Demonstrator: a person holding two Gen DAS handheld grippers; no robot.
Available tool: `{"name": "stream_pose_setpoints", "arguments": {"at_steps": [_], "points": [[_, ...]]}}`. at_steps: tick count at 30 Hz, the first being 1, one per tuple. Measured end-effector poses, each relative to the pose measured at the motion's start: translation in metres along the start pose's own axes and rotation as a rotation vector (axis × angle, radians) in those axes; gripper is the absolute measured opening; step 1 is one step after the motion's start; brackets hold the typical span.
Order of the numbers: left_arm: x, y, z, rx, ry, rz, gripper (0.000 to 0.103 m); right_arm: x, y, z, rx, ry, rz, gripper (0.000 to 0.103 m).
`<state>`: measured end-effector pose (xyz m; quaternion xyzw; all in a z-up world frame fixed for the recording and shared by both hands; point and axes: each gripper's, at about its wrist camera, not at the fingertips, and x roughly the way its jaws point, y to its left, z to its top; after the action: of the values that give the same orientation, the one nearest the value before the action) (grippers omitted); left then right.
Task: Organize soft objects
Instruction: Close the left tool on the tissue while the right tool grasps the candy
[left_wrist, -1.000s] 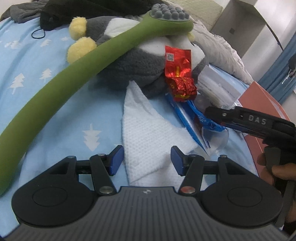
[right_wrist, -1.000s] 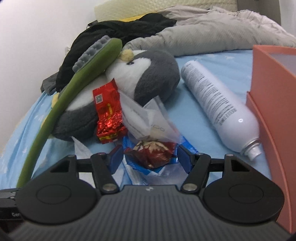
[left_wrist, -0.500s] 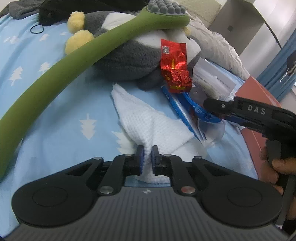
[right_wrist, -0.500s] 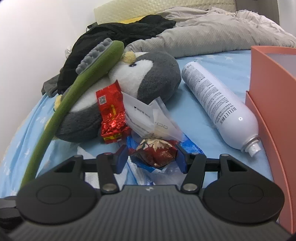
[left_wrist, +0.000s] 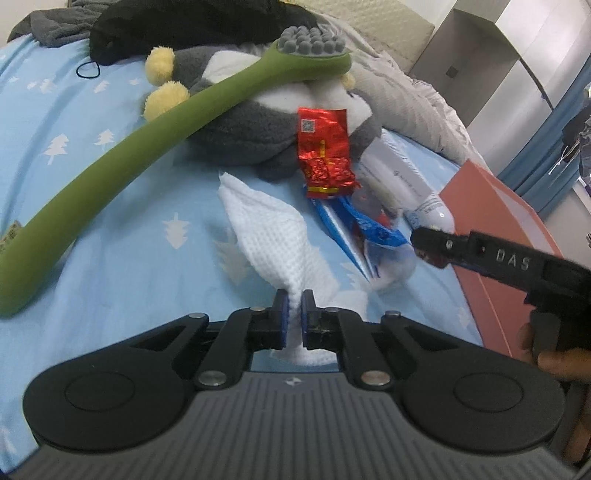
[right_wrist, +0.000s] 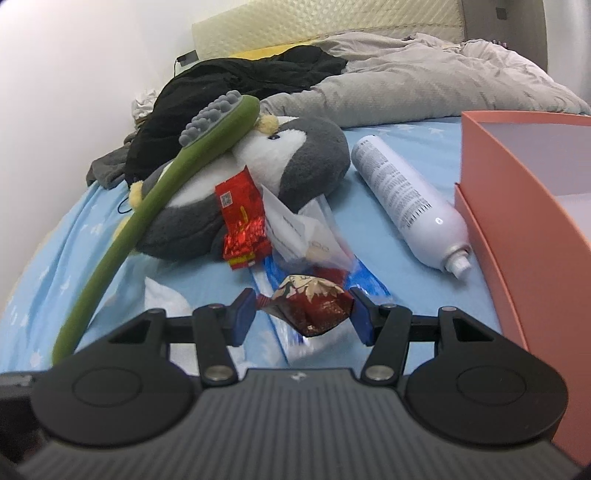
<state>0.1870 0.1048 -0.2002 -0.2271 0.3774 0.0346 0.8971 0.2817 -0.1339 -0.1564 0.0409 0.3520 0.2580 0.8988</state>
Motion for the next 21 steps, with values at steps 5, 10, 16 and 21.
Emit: {"name": "stream_pose_setpoints", "arguments": {"at_steps": [5,10,16,21], "points": [[-0.017,-0.008,-0.011,0.016,-0.011,-0.002,0.008,-0.019,0.000,-0.017,-0.009,0.022,-0.013,0.057],[-0.033,-0.016,-0.024,0.019,-0.016,-0.001,0.008,-0.034,0.002,-0.040,-0.017,0.061,-0.019,0.057],[-0.047,-0.024,-0.037,0.020,-0.010,0.002,0.008,-0.054,0.001,-0.061,-0.025,0.092,-0.030,0.057],[-0.060,-0.031,-0.046,0.021,-0.005,0.007,0.008,-0.073,-0.002,-0.069,-0.012,0.098,-0.040,0.057]]}}
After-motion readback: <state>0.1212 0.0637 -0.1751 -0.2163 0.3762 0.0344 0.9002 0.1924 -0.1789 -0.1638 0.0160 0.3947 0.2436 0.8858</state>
